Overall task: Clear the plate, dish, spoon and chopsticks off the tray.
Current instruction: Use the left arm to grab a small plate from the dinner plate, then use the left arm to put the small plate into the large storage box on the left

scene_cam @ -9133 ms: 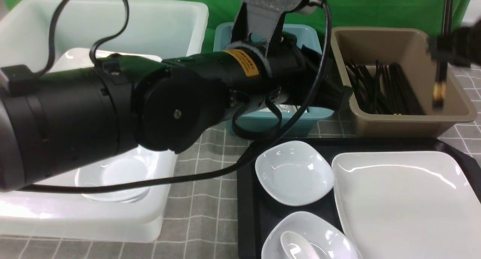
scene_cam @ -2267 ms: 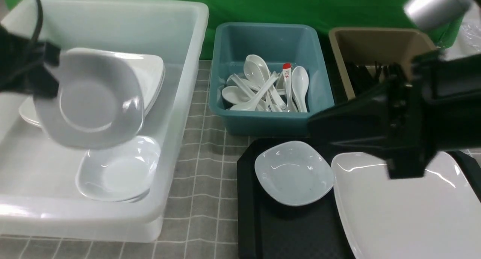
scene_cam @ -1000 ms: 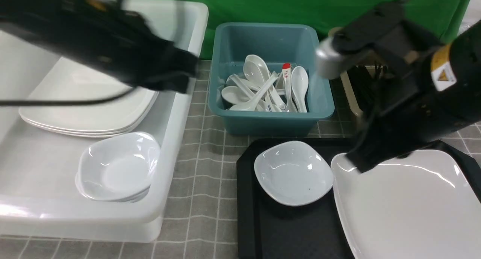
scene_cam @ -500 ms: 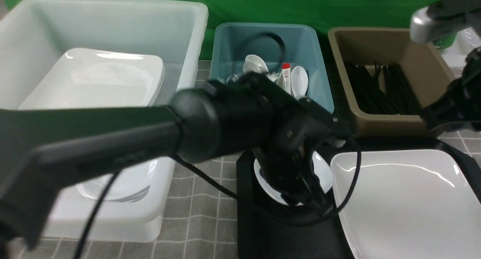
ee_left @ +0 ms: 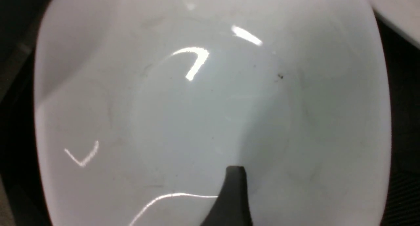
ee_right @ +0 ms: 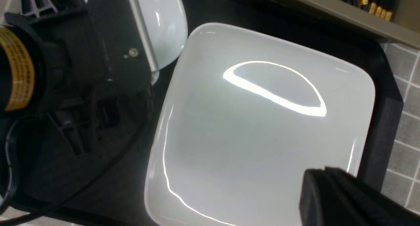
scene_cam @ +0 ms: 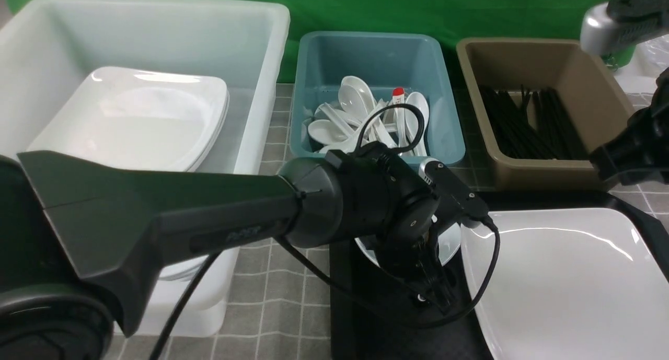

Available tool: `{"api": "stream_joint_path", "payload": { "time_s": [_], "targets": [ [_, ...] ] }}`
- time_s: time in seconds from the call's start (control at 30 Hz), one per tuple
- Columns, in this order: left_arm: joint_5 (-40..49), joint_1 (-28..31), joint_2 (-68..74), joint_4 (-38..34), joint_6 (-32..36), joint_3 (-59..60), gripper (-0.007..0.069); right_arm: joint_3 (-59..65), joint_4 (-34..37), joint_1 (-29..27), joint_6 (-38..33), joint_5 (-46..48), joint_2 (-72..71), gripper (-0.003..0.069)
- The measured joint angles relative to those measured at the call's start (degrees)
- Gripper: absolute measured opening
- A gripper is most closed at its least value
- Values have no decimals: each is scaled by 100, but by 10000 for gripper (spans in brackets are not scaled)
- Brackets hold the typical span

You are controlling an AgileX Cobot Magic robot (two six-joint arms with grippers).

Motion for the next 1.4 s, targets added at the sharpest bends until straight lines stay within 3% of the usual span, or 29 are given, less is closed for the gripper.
{"api": "stream_joint_path", "payload": {
  "time_s": [0.17, 0.37, 0.67, 1.0, 1.13, 1.17, 1.23, 1.4],
  "targets": [
    [-134, 0, 73, 34, 0, -12, 479, 0, 76, 0, 6, -52, 0, 37],
    [-46, -2, 65, 236, -45, -77, 195, 0, 486, 0, -33, -181, 0, 37],
    [845, -1, -1073, 299, -332, -63, 34, 0, 846, 0, -197, -263, 0, 37],
    [1033, 610, -3487, 253, -513, -38, 28, 0, 1637, 0, -479, -481, 0, 37],
    [1427, 1376, -4169, 253, -696, -38, 28, 0, 2887, 0, -1280, -989, 46, 37],
    [1757, 1843, -4269, 273, -750, -5, 28, 0, 3462, 28, -1752, -1145, 111, 37],
    [2007, 2273, -4266, 314, -689, 154, 28, 0, 3936, 146, -2117, -1268, 213, 37],
    [1993, 2801, -3997, 211, -328, 984, 28, 0, 4115, 725, -2465, -1458, 589, 37]
  ]
}}
